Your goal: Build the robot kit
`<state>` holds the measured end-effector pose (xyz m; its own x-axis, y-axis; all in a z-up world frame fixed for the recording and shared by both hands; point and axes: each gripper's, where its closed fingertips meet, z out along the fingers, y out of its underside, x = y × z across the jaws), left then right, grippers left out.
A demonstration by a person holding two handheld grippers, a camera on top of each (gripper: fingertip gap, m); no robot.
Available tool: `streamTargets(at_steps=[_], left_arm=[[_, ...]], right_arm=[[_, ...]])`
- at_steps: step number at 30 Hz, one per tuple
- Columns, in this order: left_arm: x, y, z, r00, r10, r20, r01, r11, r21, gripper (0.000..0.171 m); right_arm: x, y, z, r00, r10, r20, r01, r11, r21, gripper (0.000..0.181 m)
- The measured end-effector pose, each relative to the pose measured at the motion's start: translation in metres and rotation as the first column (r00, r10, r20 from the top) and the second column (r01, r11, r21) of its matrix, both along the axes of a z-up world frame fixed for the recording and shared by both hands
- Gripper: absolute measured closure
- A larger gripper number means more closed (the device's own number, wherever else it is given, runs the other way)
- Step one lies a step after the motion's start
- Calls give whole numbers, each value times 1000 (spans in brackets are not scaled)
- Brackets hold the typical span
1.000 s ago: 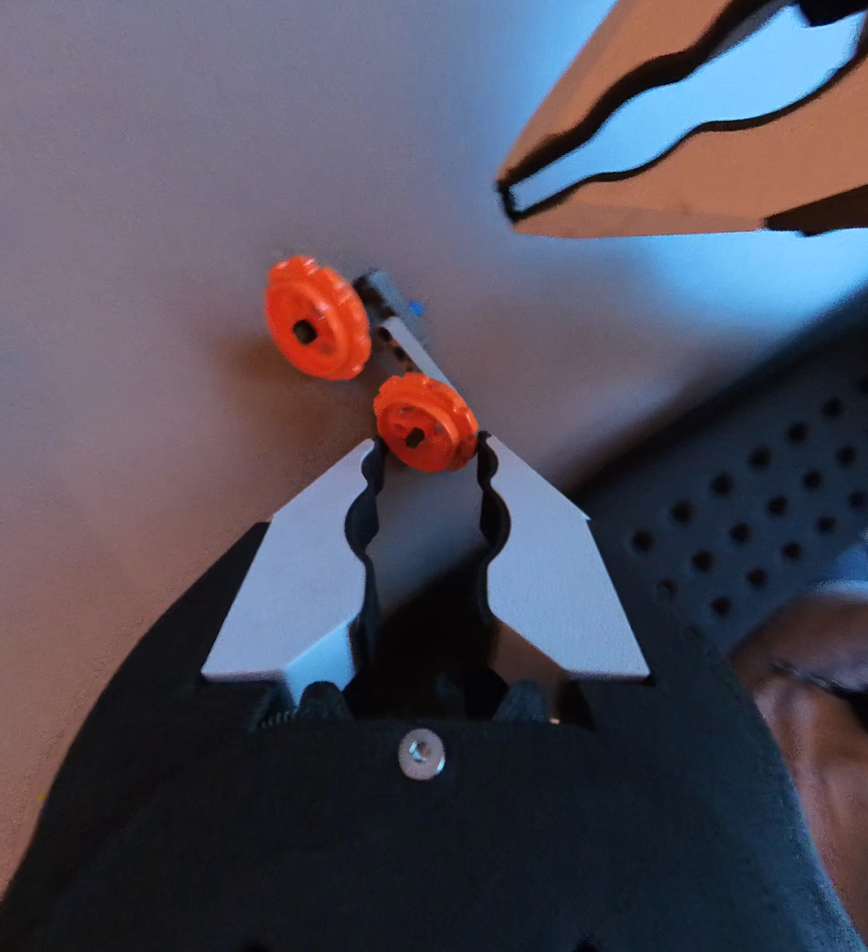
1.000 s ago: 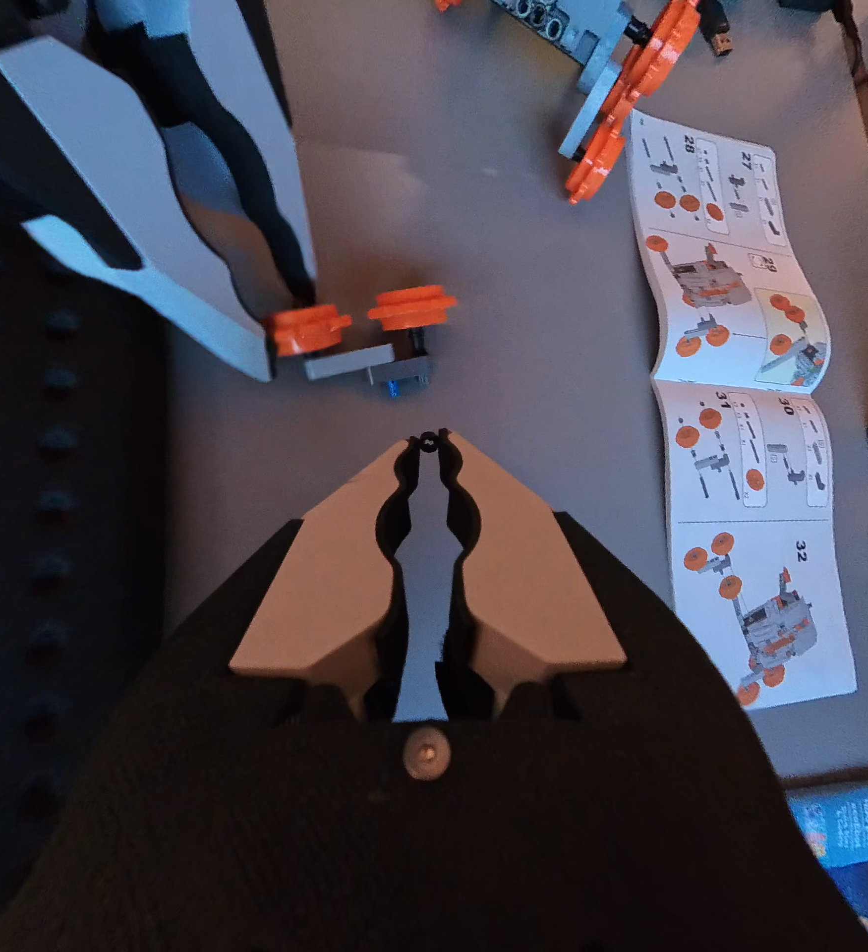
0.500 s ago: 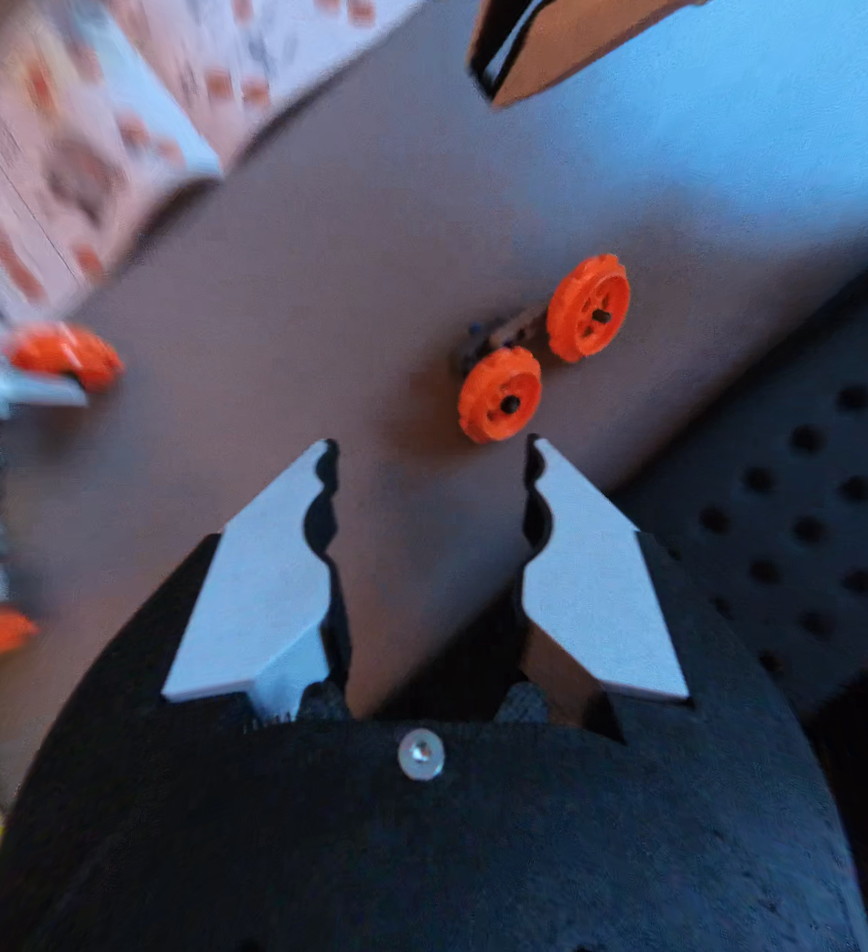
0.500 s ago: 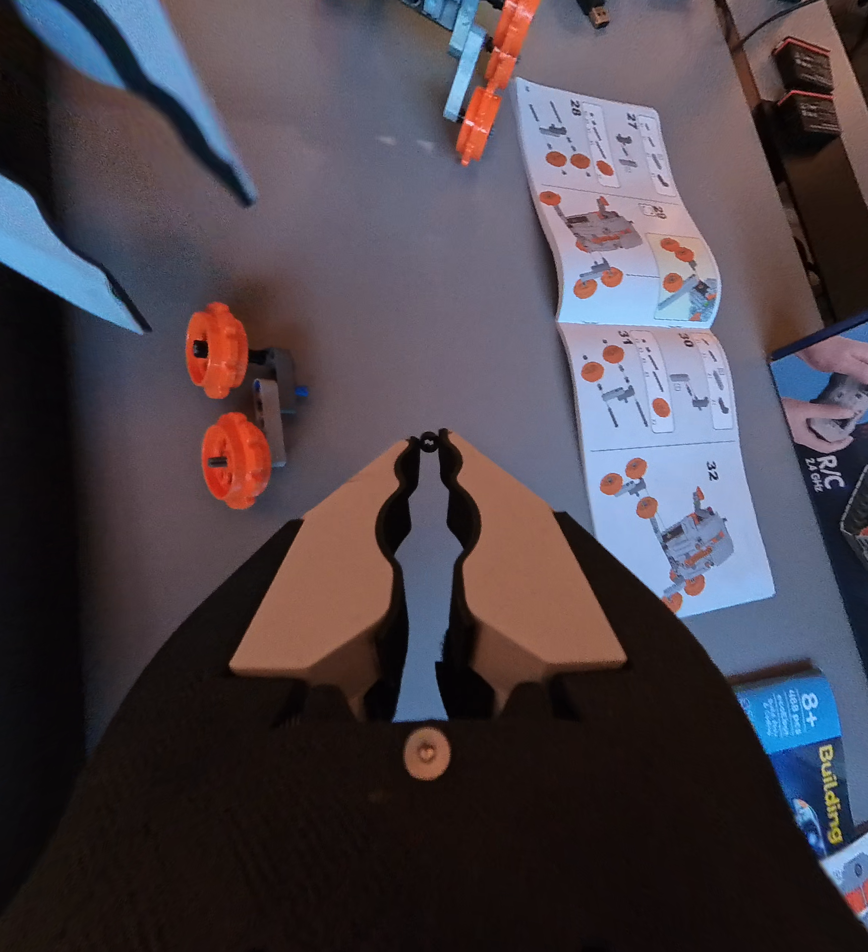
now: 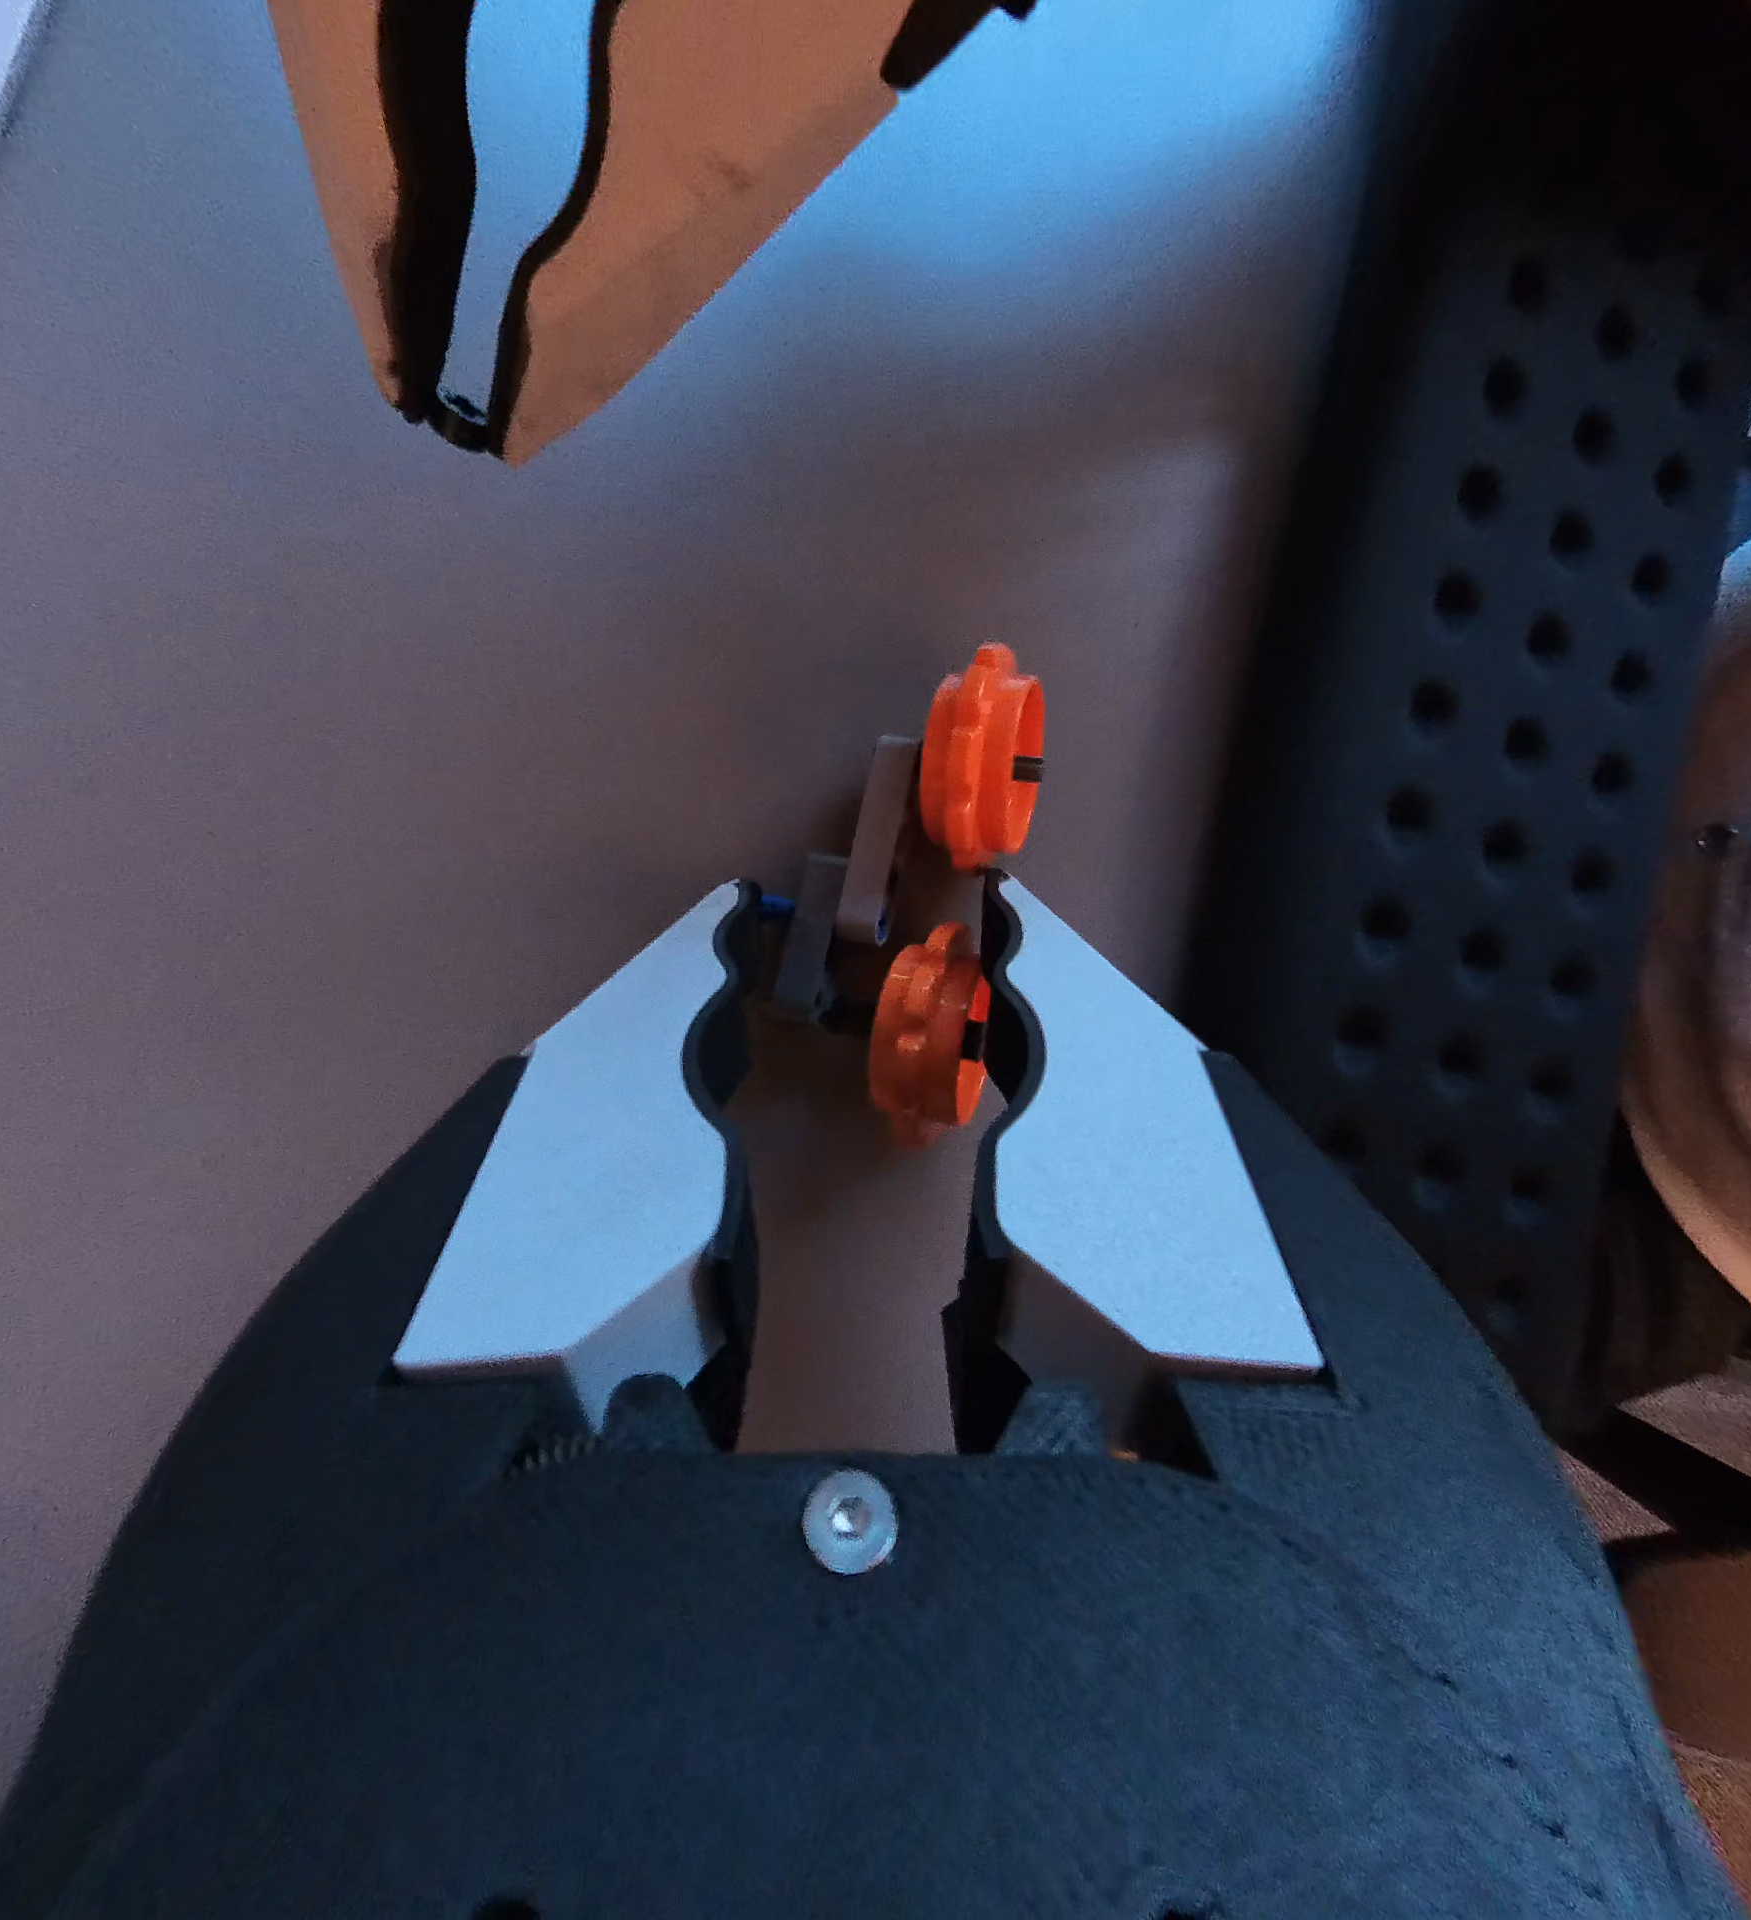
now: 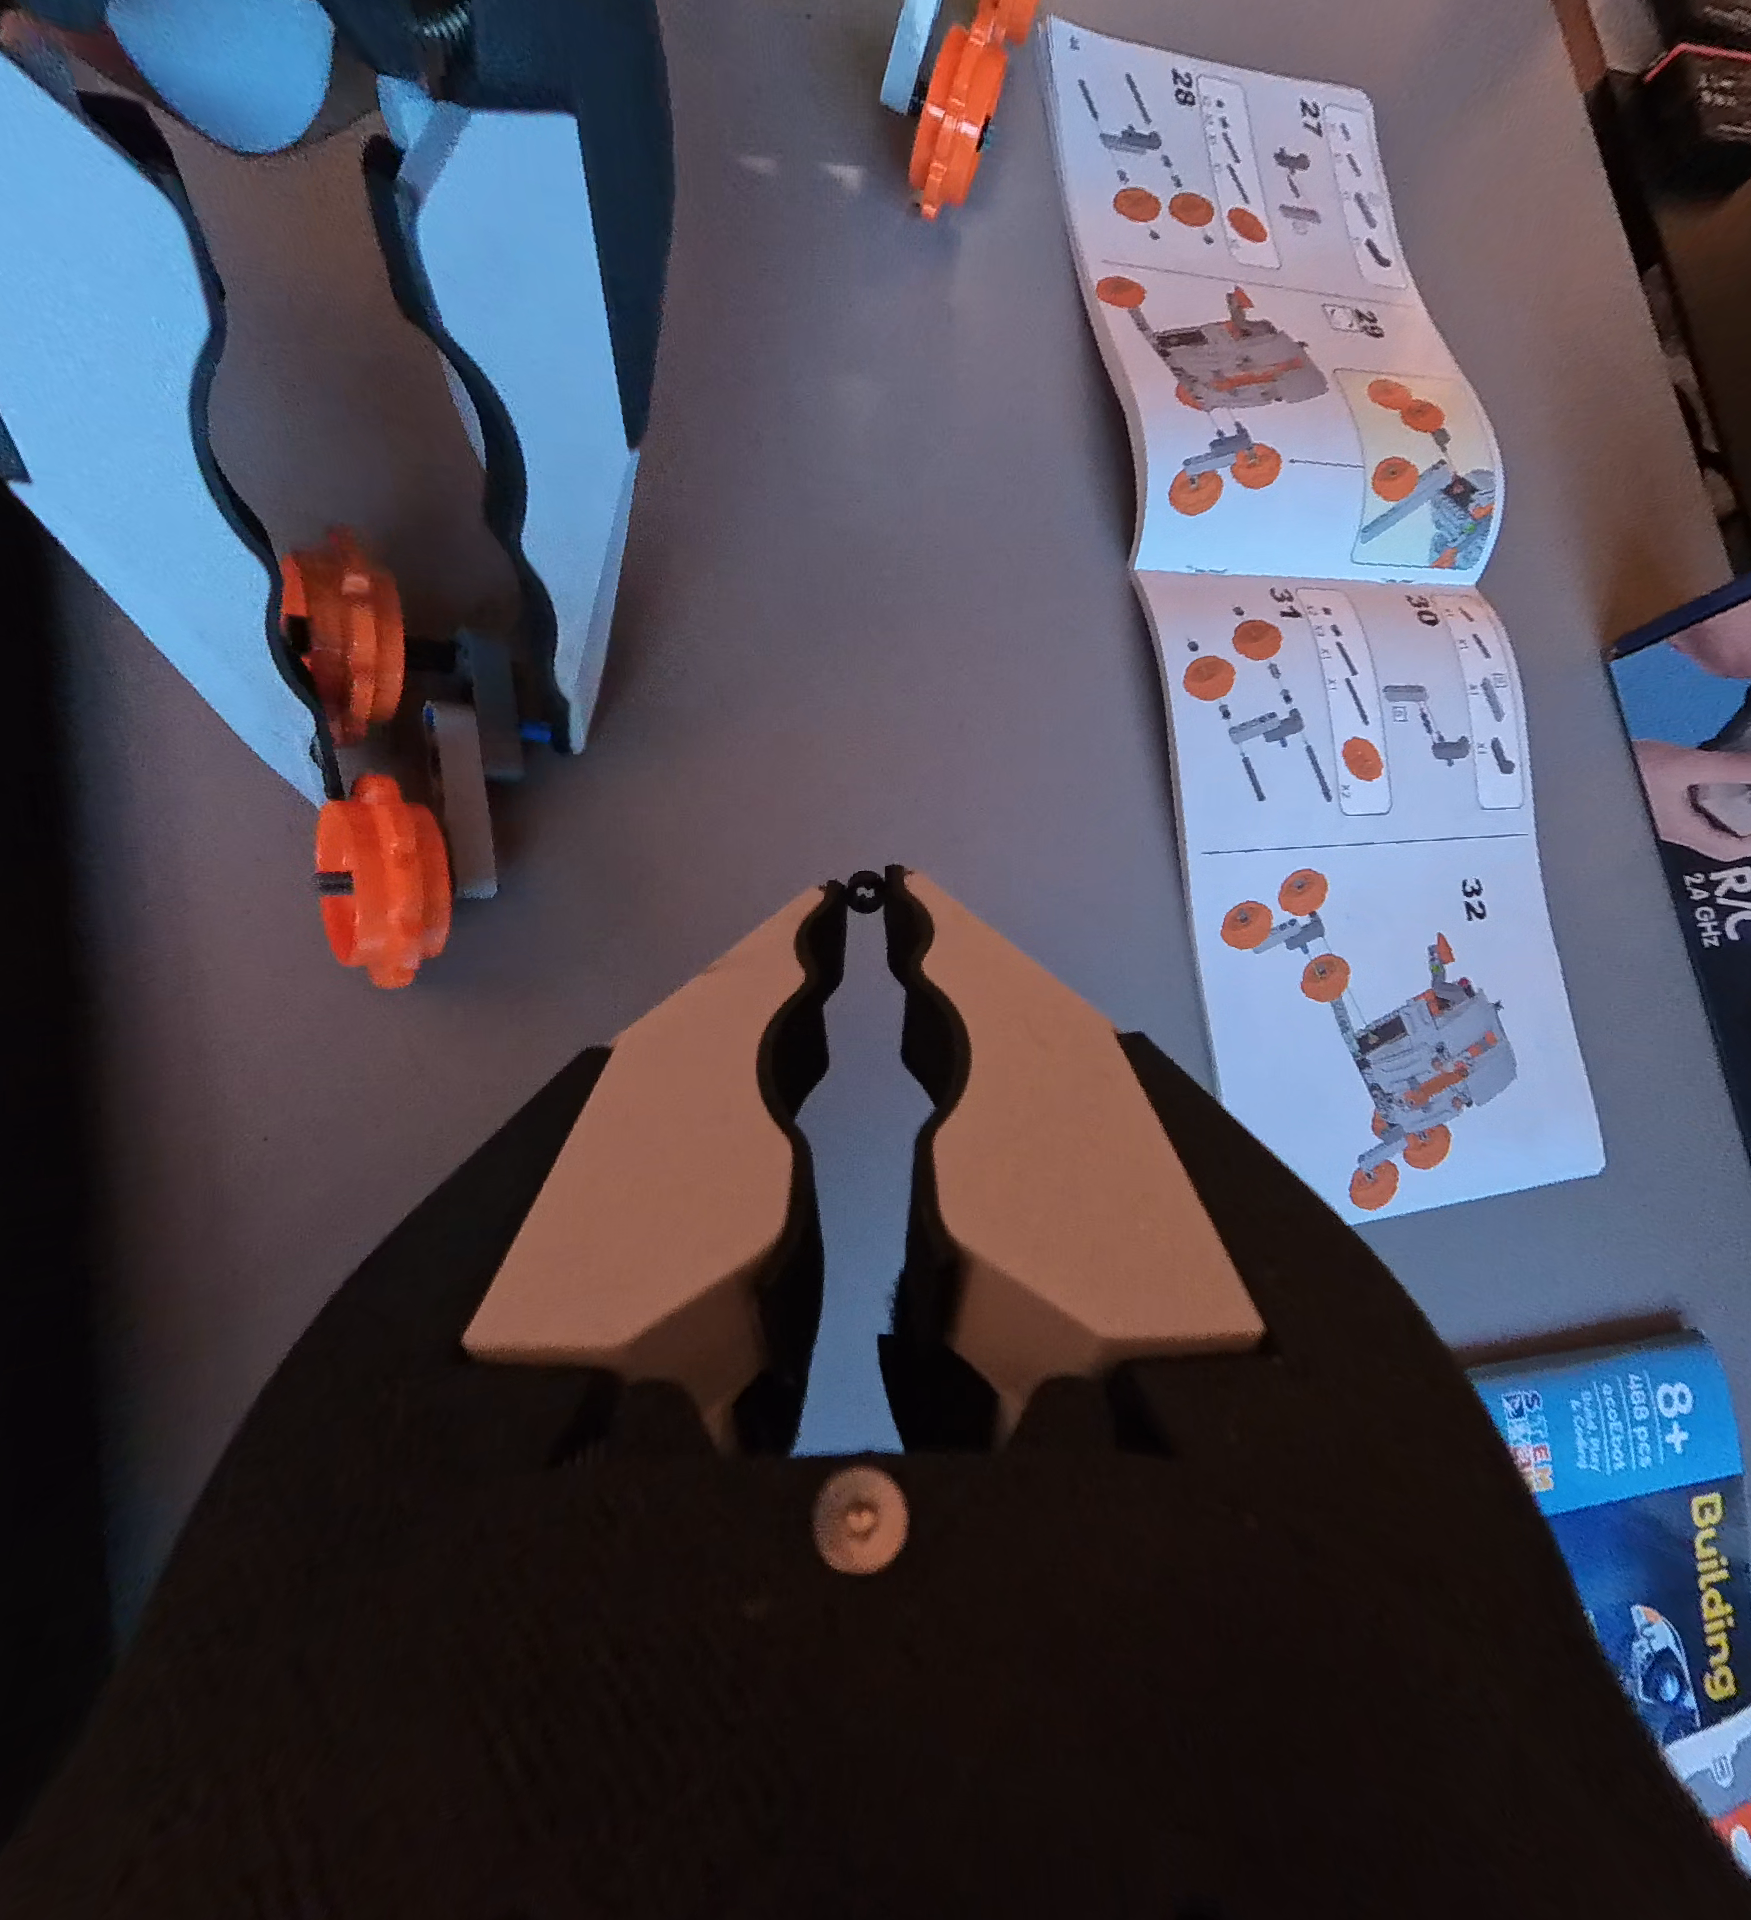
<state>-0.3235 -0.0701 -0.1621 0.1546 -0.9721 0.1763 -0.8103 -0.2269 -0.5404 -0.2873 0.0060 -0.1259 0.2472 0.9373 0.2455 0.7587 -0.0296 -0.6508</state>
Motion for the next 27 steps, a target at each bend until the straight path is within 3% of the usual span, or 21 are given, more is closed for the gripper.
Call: streamTargets(at_steps=[4, 6, 7, 8, 9, 11, 15, 21, 24, 27], left_arm=[[-1, 2, 1, 998, 39, -58, -36, 998, 50, 133], [-3, 12, 6, 993, 108, -54, -95, 973, 210, 133], [-6, 22, 14, 986, 160, -38, -138, 930, 340, 134], [-12, 35, 26, 975, 223, -9, -190, 848, 494, 138], [-17, 43, 43, 963, 264, 48, -233, 736, 635, 149], [-22, 43, 72, 947, 278, 160, -293, 545, 785, 148], [-31, 34, 61, 936, 317, 155, -309, 521, 796, 148], [-37, 32, 75, 917, 333, 221, -363, 462, 809, 149], [-37, 34, 75, 893, 368, 259, -421, 479, 771, 149], [-43, 42, 43, 781, 585, 218, -596, 593, 541, 149]], right_arm=[[1, 1, 2, 1000, -4, -10, 4, 1000, 5, 175], [2, 3, 4, 1000, -9, -19, 9, 1000, 9, 175], [2, 3, 5, 1000, -11, -23, 11, 1000, 13, 175], [2, 4, 6, 1000, -12, -26, 13, 1000, 21, 175], [2, 4, 7, 1000, -12, -28, 13, 999, 29, 175], [0, 4, 8, 1000, -9, -29, 10, 999, 40, 175], [-3, 1, 5, 1000, 4, -17, -3, 999, 41, 175], [-5, 0, -1, 1000, 13, -3, -13, 999, 42, 174], [-4, 1, -2, 1000, 6, -1, -6, 999, 40, 174], [-2, 2, -2, 1000, 0, 11, 0, 999, 42, 175]])
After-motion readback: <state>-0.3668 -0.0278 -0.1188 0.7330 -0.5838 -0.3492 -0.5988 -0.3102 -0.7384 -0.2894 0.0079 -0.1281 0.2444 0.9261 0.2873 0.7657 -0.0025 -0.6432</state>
